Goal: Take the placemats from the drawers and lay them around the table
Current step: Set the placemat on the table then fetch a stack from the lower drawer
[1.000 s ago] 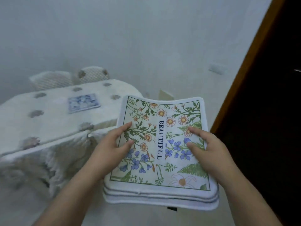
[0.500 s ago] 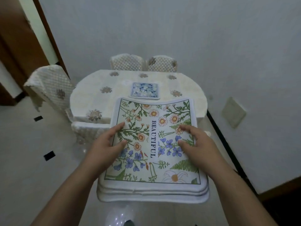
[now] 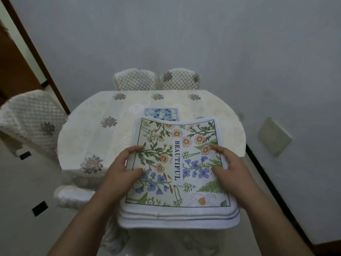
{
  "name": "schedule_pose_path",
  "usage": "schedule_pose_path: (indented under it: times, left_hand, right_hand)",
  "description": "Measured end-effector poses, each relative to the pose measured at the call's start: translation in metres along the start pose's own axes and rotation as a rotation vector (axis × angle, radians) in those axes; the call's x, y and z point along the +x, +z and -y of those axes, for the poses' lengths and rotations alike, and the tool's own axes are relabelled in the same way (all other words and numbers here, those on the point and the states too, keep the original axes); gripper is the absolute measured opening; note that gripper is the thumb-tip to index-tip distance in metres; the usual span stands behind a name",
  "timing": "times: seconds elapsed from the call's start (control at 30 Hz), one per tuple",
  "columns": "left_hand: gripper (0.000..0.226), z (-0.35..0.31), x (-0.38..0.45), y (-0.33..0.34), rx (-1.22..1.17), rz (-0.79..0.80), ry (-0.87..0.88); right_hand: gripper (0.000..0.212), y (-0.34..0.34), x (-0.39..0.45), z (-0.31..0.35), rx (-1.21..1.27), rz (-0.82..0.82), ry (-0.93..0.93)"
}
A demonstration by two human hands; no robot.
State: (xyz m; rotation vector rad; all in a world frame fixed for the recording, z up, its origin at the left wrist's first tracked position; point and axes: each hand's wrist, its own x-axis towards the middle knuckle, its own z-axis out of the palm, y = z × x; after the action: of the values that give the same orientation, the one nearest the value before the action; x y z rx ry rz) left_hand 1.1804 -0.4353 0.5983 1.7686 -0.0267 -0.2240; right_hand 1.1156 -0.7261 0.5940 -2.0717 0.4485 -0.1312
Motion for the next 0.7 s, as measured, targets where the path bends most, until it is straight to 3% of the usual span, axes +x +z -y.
schedule_pose_path:
  times: [0.13,0.23,0.33,0.43,0.7]
  left_hand:
    - [0.051,0.007,0.069,0.011,-0.007,0.013,-0.08]
    - [0.064,0.01,0.111,0.019,0.023,0.142,-0.115]
    - [0.078,0.01,0.153,0.024,0.055,0.167,-0.159]
    - [0.082,0.01,0.197,0.029,0.025,0.127,-0.173]
    - [0.064,-0.004,0.345,0.025,0.122,-0.099,-0.061]
  right_hand:
    - [0.056,0.009,0.082,-0.005,0.007,0.02,-0.014]
    - [0.058,0.019,0.141,-0.012,-0.032,0.093,-0.007]
    - [0.055,0.03,0.2,-0.017,-0.037,0.167,0.003]
    - [0.052,0.042,0.257,-0.016,-0.013,0.197,0.0]
    - [0.044,0.059,0.401,0.036,0.059,0.092,-0.029]
